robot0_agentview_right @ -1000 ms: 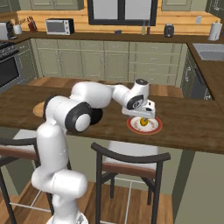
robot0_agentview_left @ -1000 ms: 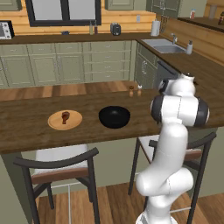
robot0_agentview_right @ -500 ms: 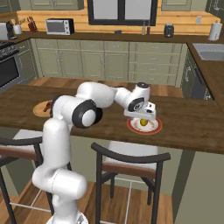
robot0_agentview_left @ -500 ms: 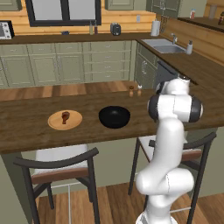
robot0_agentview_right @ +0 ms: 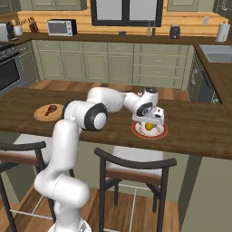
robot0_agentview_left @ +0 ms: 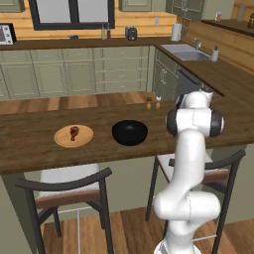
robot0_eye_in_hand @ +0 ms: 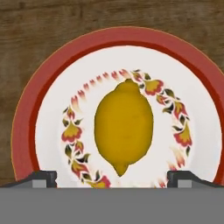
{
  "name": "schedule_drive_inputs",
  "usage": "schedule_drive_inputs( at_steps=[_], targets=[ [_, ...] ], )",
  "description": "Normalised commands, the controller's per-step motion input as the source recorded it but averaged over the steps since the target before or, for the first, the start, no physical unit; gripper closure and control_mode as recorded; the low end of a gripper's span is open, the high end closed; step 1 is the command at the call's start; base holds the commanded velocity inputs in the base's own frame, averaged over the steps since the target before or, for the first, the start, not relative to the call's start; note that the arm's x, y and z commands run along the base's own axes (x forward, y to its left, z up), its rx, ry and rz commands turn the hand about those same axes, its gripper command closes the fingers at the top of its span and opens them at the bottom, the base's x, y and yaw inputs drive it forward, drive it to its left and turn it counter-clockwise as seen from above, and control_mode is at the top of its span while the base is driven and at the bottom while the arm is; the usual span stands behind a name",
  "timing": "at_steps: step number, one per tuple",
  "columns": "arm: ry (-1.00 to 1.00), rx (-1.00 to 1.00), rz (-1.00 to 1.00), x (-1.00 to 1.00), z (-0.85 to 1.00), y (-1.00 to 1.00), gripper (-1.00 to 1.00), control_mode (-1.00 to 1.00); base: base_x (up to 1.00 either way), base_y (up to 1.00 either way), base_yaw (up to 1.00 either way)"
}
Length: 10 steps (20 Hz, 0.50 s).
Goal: Pick the chicken drumstick and lemon from their plates and place them in the bowl. Then put the bowl in the fridge.
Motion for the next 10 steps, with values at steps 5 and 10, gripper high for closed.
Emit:
schedule_drive_inputs(
  at_steps=[5, 10],
  targets=[
    [0.02, 0.0, 0.0, 0.36, -0.18, -0.16, -1.0, -1.0, 0.0, 0.0, 0.0],
    [0.07, 0.0, 0.0, 0.29, -0.31, -0.07, -1.0, -1.0, 0.0, 0.0, 0.0]
  ],
)
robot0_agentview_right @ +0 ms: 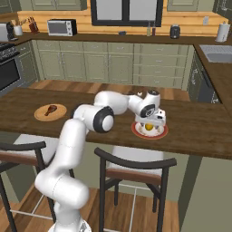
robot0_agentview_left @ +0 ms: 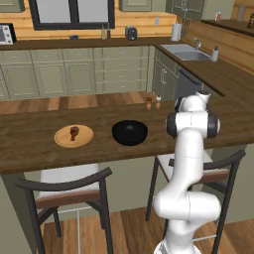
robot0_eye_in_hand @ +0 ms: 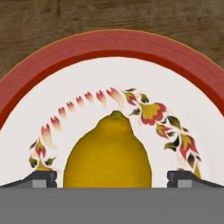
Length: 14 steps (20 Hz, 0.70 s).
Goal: Pick the chicken drumstick and lemon from their plates and place them in the bowl. Then put the bowl in the fridge.
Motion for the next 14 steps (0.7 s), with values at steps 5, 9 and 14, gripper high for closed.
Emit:
schedule_drive_inputs(
  at_steps=[5, 9, 14],
  targets=[
    [0.06, 0.0, 0.0, 0.04, -0.35, 0.0, 1.0, -1.0, 0.0, 0.0, 0.0],
    [-0.02, 0.0, 0.0, -0.07, -0.03, 0.18, 1.0, -1.0, 0.0, 0.0, 0.0],
    [-0.19, 0.02, 0.0, -0.9, 0.14, 0.55, 1.0, -1.0, 0.0, 0.0, 0.0]
  ],
)
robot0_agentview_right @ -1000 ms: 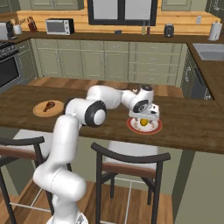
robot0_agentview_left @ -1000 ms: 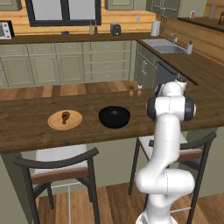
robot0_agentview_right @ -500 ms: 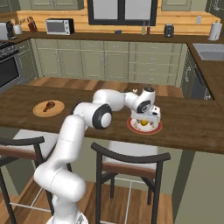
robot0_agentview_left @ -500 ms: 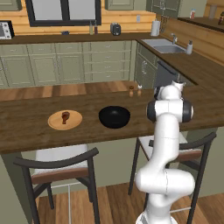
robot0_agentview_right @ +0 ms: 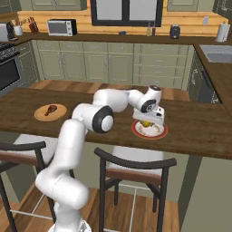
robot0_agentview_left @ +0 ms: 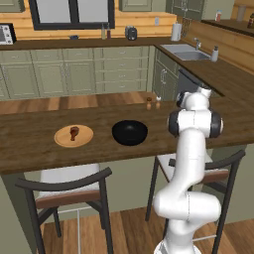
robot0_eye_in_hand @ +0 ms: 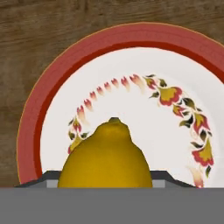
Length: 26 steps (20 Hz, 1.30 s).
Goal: Pick the chicken drumstick and lemon from their plates and place them in the bowl. Then put the bowl in the fridge.
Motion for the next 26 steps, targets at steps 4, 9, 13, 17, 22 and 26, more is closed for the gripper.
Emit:
schedule_drive_inputs(
  at_steps=[4, 9, 13, 17, 22, 26],
  targets=[
    [-0.23, 0.0, 0.0, -1.0, 0.5, 0.82, 1.0, -1.0, 0.0, 0.0, 0.0],
    [-0.11, -0.02, 0.0, -0.72, 0.53, 0.98, 1.0, -1.0, 0.0, 0.0, 0.0],
    [0.0, -0.08, 0.0, -0.26, 0.86, 0.89, 1.0, -1.0, 0.0, 0.0, 0.0],
    [0.04, -0.04, 0.0, -0.14, 0.84, 0.81, 1.0, -1.0, 0.0, 0.0, 0.0],
    [0.01, 0.0, 0.0, -0.18, 0.13, 1.0, 1.0, -1.0, 0.0, 0.0, 0.0],
    [0.04, -0.04, -0.04, 0.03, 0.03, 0.57, 1.0, -1.0, 0.0, 0.0, 0.0]
  ],
)
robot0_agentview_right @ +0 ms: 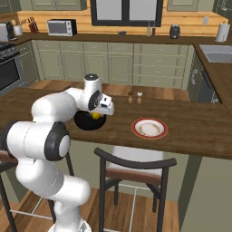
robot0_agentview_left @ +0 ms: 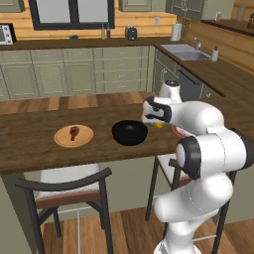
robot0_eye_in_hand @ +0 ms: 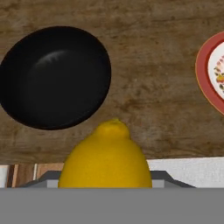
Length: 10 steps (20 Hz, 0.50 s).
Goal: Pick the chicken drumstick and lemon from their plates and place them in the bowl. Then put the bowl in the fridge.
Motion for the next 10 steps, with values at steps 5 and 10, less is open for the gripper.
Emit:
schedule_drive_inputs(
  at_steps=[5, 10],
  targets=[
    [0.0, -0.11, -0.06, 0.31, -0.03, 0.63, 1.0, -1.0, 0.0, 0.0, 0.0],
    [0.0, -0.03, -0.04, 0.29, -0.02, 0.4, 1.0, -1.0, 0.0, 0.0, 0.0]
  ],
)
